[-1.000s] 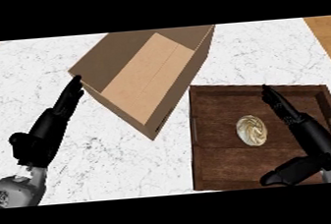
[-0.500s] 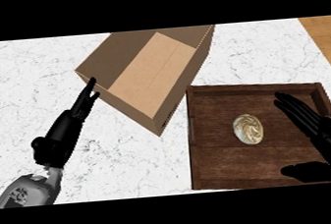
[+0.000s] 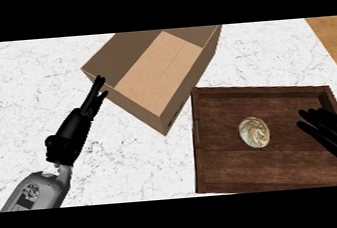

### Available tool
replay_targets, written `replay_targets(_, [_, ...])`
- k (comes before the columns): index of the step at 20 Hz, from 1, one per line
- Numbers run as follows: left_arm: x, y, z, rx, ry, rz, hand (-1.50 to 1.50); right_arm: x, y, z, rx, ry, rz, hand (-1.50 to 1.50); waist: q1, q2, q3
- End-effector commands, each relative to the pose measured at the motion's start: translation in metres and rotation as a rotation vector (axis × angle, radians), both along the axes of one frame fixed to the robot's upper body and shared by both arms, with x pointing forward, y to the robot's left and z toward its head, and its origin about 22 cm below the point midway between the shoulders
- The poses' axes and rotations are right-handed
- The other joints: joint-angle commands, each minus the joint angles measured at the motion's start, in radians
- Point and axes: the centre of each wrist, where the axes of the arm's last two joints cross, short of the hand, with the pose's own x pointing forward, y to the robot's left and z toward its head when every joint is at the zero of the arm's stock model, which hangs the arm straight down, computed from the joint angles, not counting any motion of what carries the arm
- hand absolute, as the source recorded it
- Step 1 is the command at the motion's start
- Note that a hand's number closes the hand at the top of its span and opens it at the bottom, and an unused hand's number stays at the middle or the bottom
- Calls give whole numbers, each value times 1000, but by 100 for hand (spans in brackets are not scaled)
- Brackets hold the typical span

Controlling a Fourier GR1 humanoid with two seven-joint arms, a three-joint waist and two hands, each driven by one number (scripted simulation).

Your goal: Pick the cupcake from the tray and place it in the cardboard box

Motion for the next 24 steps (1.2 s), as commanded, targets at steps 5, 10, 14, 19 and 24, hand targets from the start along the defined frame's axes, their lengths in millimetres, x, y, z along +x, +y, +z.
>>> replay_targets(5, [8, -2, -13, -6, 30, -16, 0, -34, 37, 46, -88, 220, -7, -150, 8, 6, -1])
replay_targets(10, [2, -22, -4, -5, 27, -45, 0, -2, 51, 34, -44, 249, -80, -150, 36, 9, 0])
replay_targets(14, [6, -14, 0, 5, 43, -53, 0, 16, 61, 15, -27, 258, -67, -150, 38, 9, 1])
replay_targets(19, [2, -11, 10, 6, 11, -49, 0, 45, 60, 11, -91, 284, -117, -150, 37, 9, 1])
replay_targets(24, [2, 3, 7, -4, 35, -28, 0, 35, 62, -18, -123, 341, -127, -150, 29, 7, 1])
